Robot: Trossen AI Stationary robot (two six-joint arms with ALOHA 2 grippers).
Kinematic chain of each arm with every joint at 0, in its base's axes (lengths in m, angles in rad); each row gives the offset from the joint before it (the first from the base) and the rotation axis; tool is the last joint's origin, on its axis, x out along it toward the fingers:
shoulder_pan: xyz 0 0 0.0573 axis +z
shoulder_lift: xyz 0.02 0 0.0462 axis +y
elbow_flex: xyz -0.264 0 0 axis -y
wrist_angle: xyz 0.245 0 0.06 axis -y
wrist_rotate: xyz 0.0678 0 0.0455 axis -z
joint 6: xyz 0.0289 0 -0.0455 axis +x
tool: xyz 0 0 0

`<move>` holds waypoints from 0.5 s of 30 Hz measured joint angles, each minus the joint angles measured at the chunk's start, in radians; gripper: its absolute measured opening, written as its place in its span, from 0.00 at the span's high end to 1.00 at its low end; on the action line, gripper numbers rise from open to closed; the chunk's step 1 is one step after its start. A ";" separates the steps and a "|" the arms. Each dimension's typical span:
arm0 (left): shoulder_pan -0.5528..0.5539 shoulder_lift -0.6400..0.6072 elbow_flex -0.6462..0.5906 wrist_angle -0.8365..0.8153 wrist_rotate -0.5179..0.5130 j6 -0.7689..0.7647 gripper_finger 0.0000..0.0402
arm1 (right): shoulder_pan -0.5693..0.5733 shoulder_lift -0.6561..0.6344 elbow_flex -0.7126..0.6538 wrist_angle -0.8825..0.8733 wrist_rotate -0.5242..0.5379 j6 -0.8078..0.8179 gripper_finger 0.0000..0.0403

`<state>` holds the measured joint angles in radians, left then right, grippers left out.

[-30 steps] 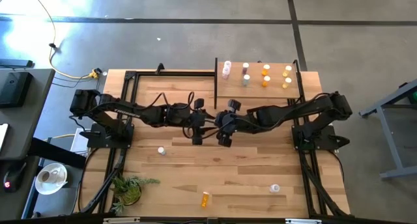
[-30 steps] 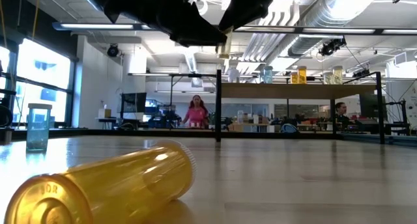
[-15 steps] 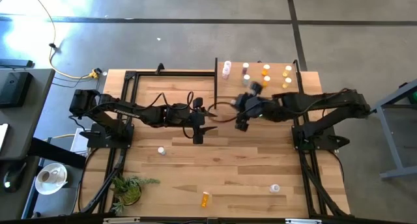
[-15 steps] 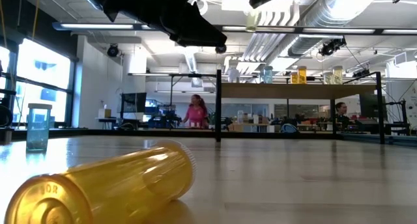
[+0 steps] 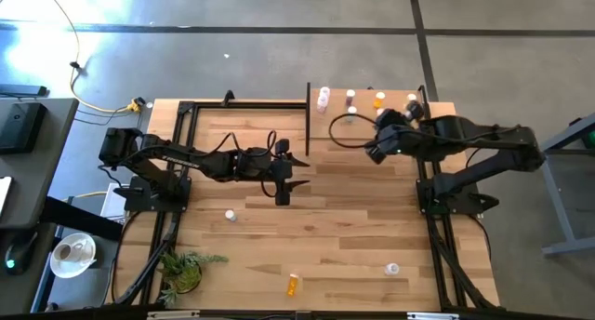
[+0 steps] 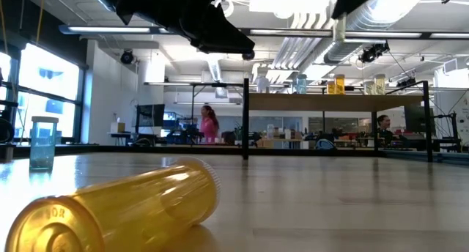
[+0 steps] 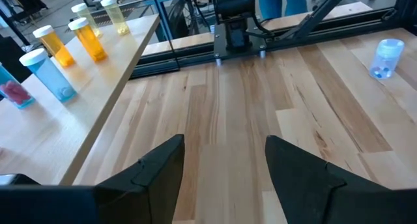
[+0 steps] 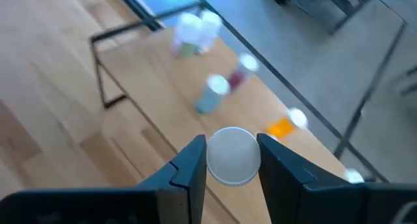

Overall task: Pick and place medicine bottles onto shelf by color
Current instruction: Put the yellow pill bottle on the shelf aligned with the other yellow pill bottles

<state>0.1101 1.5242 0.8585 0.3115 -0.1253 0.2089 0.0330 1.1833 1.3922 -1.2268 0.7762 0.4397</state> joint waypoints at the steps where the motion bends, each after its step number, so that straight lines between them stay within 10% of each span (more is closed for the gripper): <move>1: 0.000 0.000 0.000 0.000 0.000 0.000 0.49 | 0.000 -0.008 0.000 -0.026 0.005 0.026 0.74; 15: 0.000 0.000 0.000 0.000 0.001 -0.023 0.50 | 0.000 -0.153 -0.070 -0.205 0.096 0.285 0.74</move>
<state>0.1101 1.5242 0.8581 0.3115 -0.1242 0.1859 0.0330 1.0300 1.3222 -1.4313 0.8725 0.7246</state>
